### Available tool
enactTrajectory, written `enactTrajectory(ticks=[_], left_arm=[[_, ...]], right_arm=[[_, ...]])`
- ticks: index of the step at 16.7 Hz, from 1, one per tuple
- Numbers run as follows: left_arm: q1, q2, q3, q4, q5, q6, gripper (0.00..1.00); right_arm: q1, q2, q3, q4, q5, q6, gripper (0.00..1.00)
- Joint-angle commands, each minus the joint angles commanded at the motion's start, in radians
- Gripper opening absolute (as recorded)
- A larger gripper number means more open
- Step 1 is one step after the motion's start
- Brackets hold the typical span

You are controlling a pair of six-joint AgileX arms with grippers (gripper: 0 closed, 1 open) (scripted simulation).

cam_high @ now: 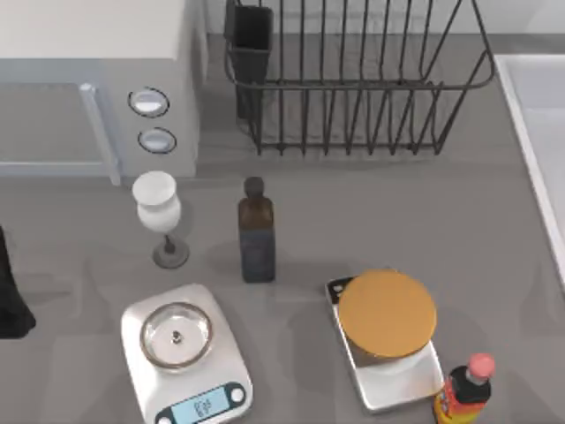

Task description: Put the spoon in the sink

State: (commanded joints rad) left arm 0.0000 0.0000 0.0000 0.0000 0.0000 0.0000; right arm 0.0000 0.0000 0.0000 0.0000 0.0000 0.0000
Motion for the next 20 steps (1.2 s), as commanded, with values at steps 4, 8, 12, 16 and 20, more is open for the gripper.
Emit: enactTrajectory(ticks=[4,8,12,16,20], left_arm=[[0.000,0.000,0.000,0.000,0.000,0.000,1.00],[0.000,0.000,0.000,0.000,0.000,0.000,1.00],[0.000,0.000,0.000,0.000,0.000,0.000,1.00],[0.000,0.000,0.000,0.000,0.000,0.000,1.00],[0.000,0.000,0.000,0.000,0.000,0.000,1.00]], right_arm=[[-0.019,0.034,0.028,-0.033,0.001,-0.029,1.00],[-0.105,0.226,0.168,-0.200,0.001,-0.168,1.00],[-0.226,0.567,0.365,-0.449,-0.002,-0.371,1.00],[-0.353,0.924,0.566,-0.709,-0.002,-0.581,1.00],[-0.460,1.189,0.739,-0.919,-0.002,-0.755,1.00]])
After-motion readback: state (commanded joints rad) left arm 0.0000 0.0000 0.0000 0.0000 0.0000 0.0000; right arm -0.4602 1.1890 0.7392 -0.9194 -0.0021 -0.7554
